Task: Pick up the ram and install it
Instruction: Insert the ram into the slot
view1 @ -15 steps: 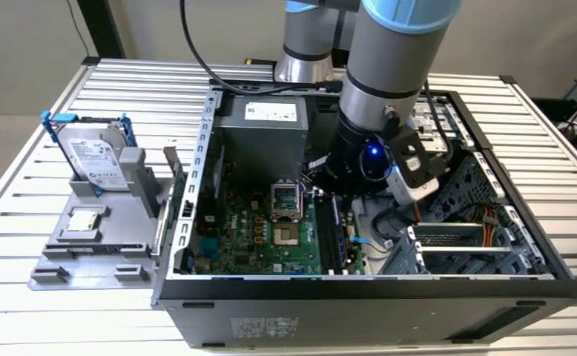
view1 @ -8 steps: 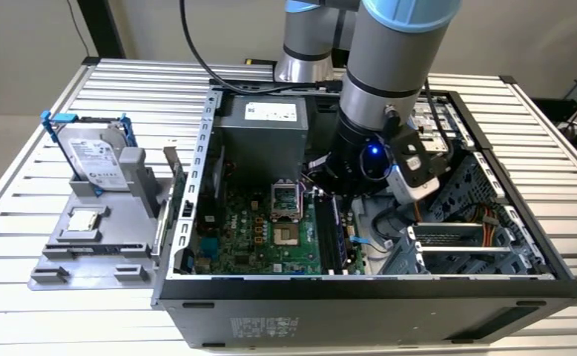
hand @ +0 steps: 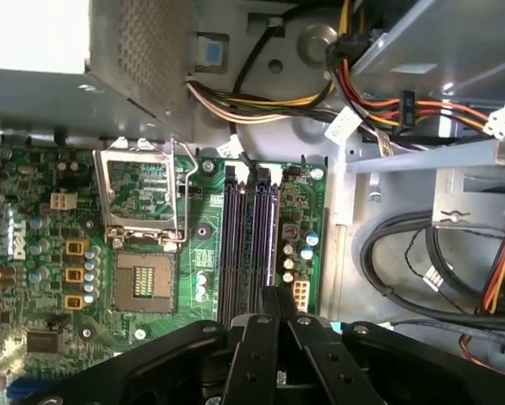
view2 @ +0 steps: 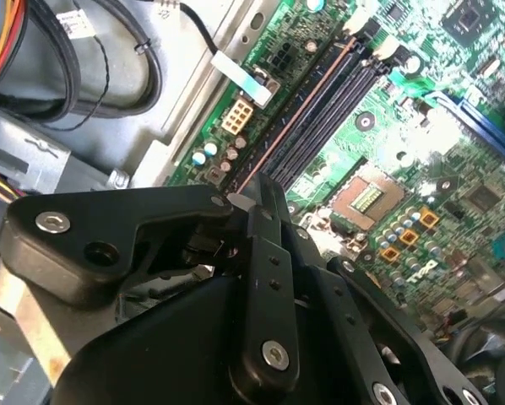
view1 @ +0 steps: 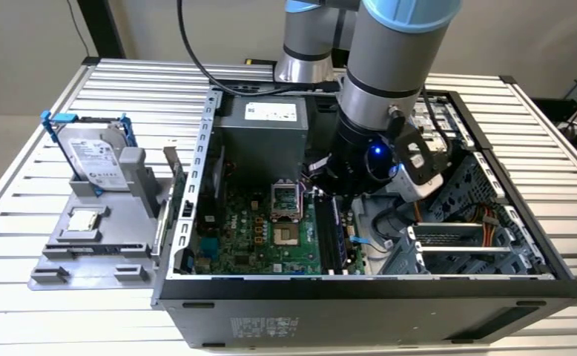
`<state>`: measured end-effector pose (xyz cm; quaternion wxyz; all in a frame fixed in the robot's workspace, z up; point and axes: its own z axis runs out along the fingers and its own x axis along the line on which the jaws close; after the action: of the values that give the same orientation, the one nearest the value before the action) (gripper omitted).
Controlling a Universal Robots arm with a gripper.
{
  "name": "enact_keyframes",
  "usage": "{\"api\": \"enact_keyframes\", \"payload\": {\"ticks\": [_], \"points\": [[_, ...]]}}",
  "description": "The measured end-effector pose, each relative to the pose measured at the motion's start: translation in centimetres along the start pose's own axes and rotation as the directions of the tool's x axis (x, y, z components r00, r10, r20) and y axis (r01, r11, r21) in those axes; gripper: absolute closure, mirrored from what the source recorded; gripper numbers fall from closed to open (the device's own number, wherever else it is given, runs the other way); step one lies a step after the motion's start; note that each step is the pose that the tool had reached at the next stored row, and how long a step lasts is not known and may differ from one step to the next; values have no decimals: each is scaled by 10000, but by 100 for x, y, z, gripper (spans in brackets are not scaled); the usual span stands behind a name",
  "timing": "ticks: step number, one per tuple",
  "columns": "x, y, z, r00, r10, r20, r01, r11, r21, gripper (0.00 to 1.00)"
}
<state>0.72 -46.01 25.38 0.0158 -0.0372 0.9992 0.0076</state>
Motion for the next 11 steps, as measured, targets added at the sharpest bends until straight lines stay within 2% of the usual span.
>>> {"api": "enact_keyframes", "payload": {"ticks": [3, 6, 8, 11], "points": [[0, 0, 0, 9984, -567, -7, 567, 9984, -18, 100], [0, 0, 0, 9941, -1083, -13, 1083, 9941, -39, 100], [0, 0, 0, 9898, -1423, -15, 1423, 9898, -54, 100], [0, 0, 0, 9806, -1962, -20, 1962, 9805, -72, 100]]}}
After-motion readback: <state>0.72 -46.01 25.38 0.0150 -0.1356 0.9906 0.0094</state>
